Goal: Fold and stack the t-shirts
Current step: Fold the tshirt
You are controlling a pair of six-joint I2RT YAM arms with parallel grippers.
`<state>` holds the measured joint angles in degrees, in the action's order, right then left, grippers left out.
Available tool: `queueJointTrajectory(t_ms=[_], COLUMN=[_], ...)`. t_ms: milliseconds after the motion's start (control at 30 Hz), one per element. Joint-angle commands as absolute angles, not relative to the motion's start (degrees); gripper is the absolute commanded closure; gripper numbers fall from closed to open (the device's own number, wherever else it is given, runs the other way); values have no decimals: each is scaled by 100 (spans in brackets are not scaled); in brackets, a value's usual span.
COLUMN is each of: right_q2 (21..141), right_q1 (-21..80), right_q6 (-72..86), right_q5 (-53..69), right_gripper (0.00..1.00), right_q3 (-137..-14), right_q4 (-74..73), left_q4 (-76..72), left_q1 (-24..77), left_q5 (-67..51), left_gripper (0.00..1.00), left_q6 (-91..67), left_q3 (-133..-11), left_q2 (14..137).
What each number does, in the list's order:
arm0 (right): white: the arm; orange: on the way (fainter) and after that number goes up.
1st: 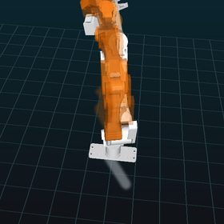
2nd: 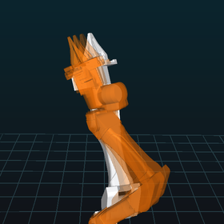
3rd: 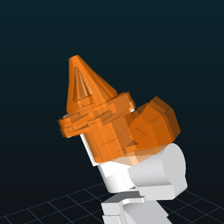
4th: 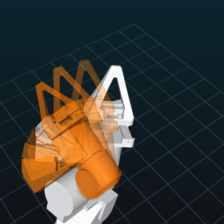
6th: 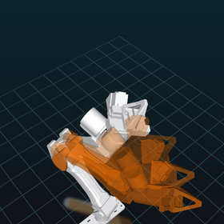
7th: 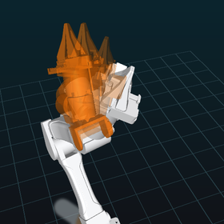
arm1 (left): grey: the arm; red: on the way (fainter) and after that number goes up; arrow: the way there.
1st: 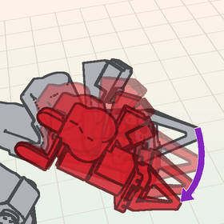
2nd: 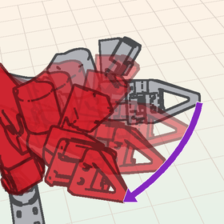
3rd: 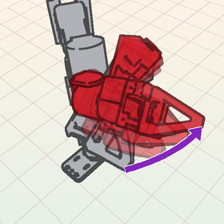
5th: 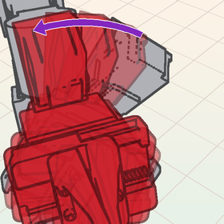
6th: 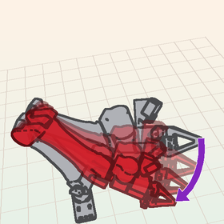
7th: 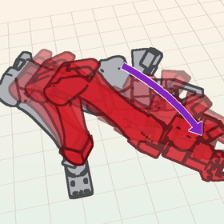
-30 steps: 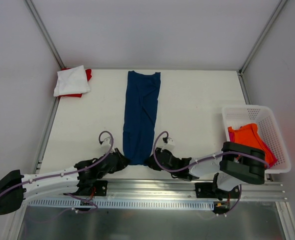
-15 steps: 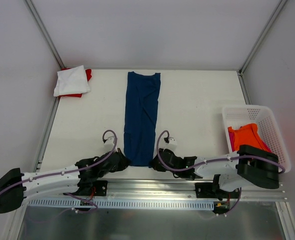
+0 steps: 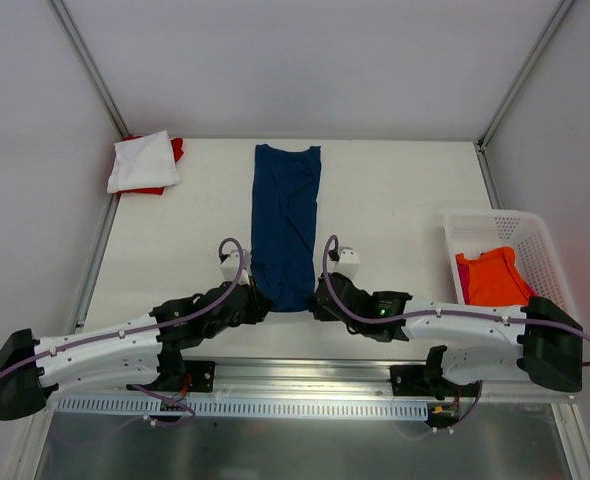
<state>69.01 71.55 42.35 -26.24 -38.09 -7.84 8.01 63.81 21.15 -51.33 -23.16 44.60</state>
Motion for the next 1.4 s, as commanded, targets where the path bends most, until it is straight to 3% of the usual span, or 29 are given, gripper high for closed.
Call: queueJointTrajectory(t_ms=[0,367,633,967,1367], right_q2=[7031,7795,8358,8832,9360], right_q1=[6935,5775,5423,5133,4421], right_q6=[3753,2918,2646,2523,2083], right_q5=[-2602,-1820,-1477,-1248,-774], right_gripper=[99,100,100,99,99], right_q3=[-4157,-5088,-5625,-5765,-6512], right_q4=[-1134,-1125,-1108,-932,-958], left_q4=[975,1011,801,-527,-896], left_q1=[6416,6109,5494,4887,4395], left_q5=[2408,3665,3542,3199,3024], left_gripper=[98,98,100,100,100], left_q6=[-4711,-3885,-3902,-3429,-2953], left_q3=[-2706,-3515,-3771,-3603,-4341], left_q2=[4561,5412,6327,7092,7813])
